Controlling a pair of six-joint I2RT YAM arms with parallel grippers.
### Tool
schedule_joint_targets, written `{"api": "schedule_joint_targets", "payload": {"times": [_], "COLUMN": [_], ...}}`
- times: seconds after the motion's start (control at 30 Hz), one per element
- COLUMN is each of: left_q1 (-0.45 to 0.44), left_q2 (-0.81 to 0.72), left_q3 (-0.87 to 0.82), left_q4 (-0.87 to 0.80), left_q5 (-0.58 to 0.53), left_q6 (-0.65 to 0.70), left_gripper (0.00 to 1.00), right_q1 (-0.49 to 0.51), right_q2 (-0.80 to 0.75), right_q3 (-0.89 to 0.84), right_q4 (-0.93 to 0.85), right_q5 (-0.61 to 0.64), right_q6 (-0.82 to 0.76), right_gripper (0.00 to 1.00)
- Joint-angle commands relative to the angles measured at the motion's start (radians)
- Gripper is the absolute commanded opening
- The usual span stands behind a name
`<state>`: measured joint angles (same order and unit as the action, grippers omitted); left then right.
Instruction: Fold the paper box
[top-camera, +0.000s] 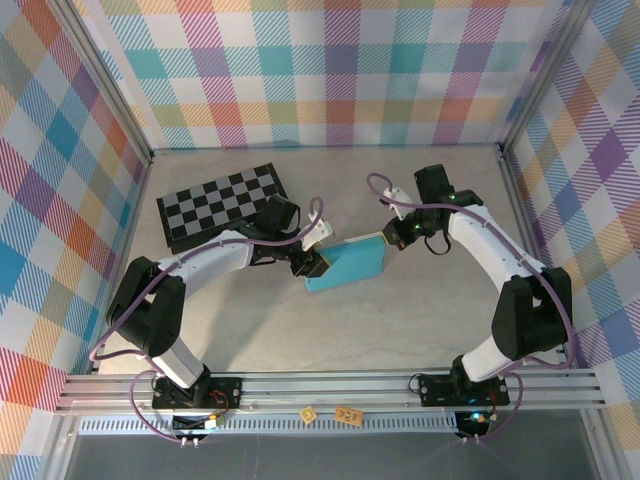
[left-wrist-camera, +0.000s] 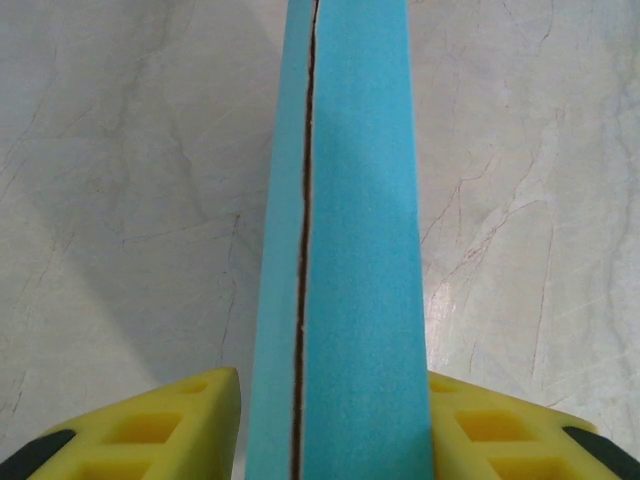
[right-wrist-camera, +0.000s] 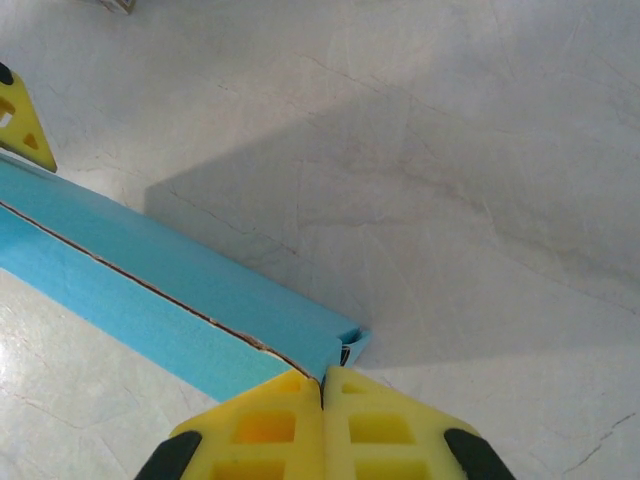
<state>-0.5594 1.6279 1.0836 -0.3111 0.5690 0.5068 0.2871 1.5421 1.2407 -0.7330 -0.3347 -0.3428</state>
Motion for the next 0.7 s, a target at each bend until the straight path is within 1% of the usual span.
{"api": "schedule_joint_targets", "payload": {"times": [0.0, 0.27, 0.47, 0.67], "left_q1": [0.009, -0.002, -0.011, -0.016], "left_q2": [0.007, 0.011, 0.016, 0.02], "left_q3": [0.03, 0.024, 0.029, 0.031], "left_q4": [0.015, 0.015, 0.015, 0.015], "left_q5": [-0.008, -0.023, -0.024, -0.033], "left_q6": [-0.012, -0.017, -0.023, -0.027], "left_gripper": [0.44, 0.42, 0.4, 0.4], "right_q1": [0.009, 0.041, 0.059, 0.077], "right_q2": [0.005, 0.005, 0.013, 0.031], "right_q3": [0.049, 0.085, 0.107, 0.131], "right_q4": [-0.069, -0.137, -0.154, -0.173], "right_q5": [-0.002, 0.054, 0.097, 0.131], "right_q6": [0.076, 0.226, 0.352, 0.415], "right_gripper": [0.0, 0.0, 0.0, 0.0]}}
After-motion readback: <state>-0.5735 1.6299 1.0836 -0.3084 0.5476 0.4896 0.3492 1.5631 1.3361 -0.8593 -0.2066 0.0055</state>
